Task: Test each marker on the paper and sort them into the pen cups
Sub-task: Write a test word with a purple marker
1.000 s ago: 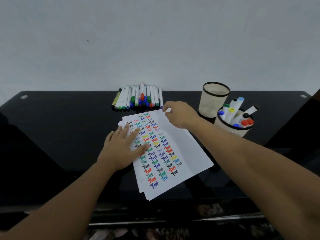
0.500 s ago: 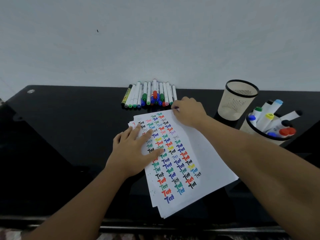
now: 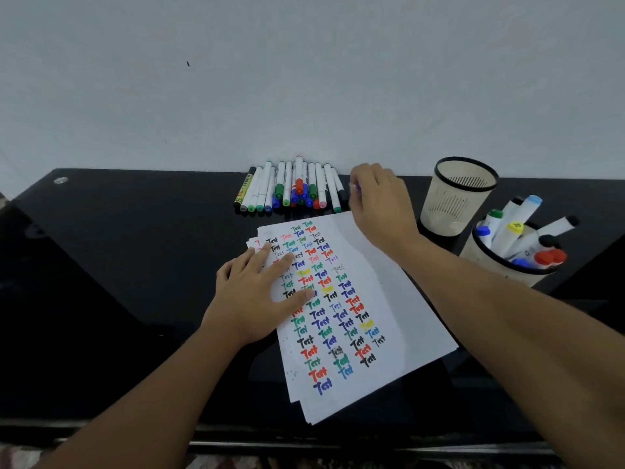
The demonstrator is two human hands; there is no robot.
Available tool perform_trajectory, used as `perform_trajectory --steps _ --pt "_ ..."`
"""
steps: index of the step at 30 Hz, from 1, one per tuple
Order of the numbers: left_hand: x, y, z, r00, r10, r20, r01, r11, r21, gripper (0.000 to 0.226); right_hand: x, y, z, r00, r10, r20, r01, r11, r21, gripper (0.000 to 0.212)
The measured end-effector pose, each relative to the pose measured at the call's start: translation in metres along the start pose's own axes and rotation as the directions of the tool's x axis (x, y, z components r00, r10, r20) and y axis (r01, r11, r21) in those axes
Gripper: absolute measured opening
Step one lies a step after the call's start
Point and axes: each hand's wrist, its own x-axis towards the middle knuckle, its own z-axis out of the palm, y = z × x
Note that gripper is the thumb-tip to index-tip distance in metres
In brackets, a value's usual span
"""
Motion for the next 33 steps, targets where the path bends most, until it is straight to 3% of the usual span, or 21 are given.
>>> perform_trajectory --steps 3,6,11,15,18,22,27,33 --pt "0.0 0.001 0.0 1.0 -0.002 -0.006 0.002 1.0 -0.004 0.094 -0.01 -0.015 -0.019 0.997 -0.069 0.047 0.061 0.989 0.138 0.021" --pt "0.0 0.0 0.0 1.0 -0.008 -0.014 0.008 1.0 -0.008 0.094 -0.029 -0.027 -0.033 0.969 -0.22 0.109 0.207 0.971 0.124 0.016" --pt "-0.002 0.002 0.0 0.999 -0.007 -0.035 0.006 1.0 -0.023 0.092 -0.062 -0.04 -0.038 0.832 -0.333 0.443 0.314 0.942 0.118 0.029" --pt "-0.006 0.003 -0.002 0.997 0.009 -0.074 -0.013 0.999 -0.052 0.089 -0.066 -0.04 -0.038 0.745 -0.283 0.603 0.223 0.959 0.175 0.042" --pt "-0.006 0.004 -0.003 0.997 0.012 -0.074 -0.017 0.997 -0.071 0.088 -0.063 -0.033 -0.037 0.742 -0.25 0.622 0.173 0.968 0.182 0.049" --pt "-0.006 0.003 -0.002 0.996 0.022 -0.084 -0.029 0.996 -0.087 0.087 -0.056 -0.025 -0.035 0.694 -0.212 0.688 0.149 0.977 0.151 0.042" --pt "-0.007 0.0 0.0 0.98 0.088 -0.177 -0.109 0.988 -0.11 0.085 -0.057 -0.036 -0.037 0.69 -0.244 0.681 0.285 0.957 0.054 0.041" --pt "-0.009 -0.002 0.005 0.906 0.237 -0.351 -0.274 0.96 -0.058 0.056 -0.066 -0.055 -0.037 0.615 -0.263 0.744 0.25 0.959 0.133 0.037"
